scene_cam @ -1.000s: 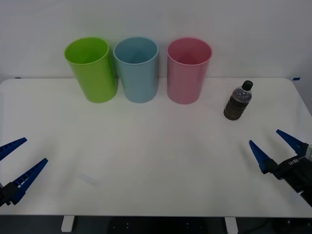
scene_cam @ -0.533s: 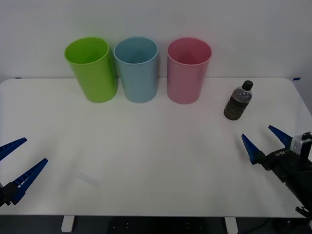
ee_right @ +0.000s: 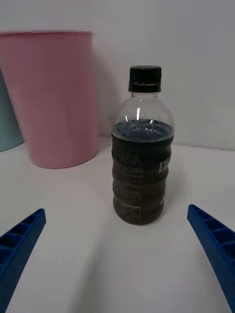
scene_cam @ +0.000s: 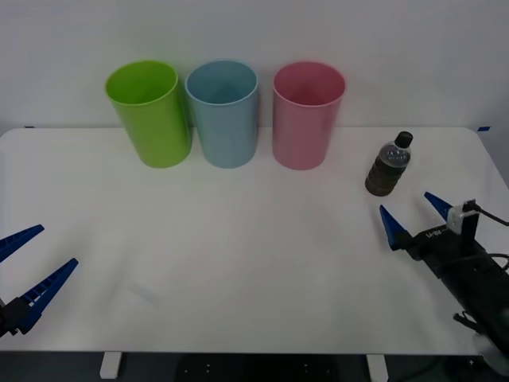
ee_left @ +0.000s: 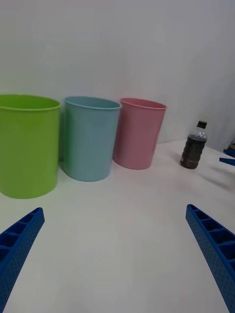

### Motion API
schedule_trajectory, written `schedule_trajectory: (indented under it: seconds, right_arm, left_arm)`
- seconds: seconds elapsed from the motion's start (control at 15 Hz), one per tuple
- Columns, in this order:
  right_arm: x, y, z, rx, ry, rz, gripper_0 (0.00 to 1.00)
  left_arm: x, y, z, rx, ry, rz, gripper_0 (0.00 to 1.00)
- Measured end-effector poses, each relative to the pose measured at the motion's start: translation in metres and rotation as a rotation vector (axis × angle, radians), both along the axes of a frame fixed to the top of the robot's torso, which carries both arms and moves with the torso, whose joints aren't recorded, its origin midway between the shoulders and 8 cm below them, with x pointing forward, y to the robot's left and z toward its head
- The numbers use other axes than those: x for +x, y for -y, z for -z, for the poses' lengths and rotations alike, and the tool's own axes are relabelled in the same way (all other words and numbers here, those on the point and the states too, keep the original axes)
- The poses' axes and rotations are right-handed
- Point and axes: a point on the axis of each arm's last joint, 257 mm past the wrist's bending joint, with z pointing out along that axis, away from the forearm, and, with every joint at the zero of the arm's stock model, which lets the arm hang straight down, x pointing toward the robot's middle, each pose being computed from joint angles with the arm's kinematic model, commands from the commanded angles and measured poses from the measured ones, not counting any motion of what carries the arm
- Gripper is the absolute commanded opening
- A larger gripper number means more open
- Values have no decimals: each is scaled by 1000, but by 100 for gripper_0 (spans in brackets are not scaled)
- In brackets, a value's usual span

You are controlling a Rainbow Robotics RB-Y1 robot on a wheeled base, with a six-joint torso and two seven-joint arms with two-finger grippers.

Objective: Grasp the object on the table and drop it into the matching bin: aluminum can to the light blue bin, PET bottle to the pink bin.

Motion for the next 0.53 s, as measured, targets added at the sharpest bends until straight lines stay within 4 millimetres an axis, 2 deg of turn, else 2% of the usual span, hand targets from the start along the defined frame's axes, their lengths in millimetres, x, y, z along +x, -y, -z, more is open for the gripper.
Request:
schedule_trajectory:
  seconds: [0.33,0.53]
  right_arm:
    - [22,-5,9,4,-31,38,100]
    - [45,-11,9,13,-42,45,100]
  left_arm:
    - [0,0,0,0,0,0,100]
    - [0,0,0,0,0,0,100]
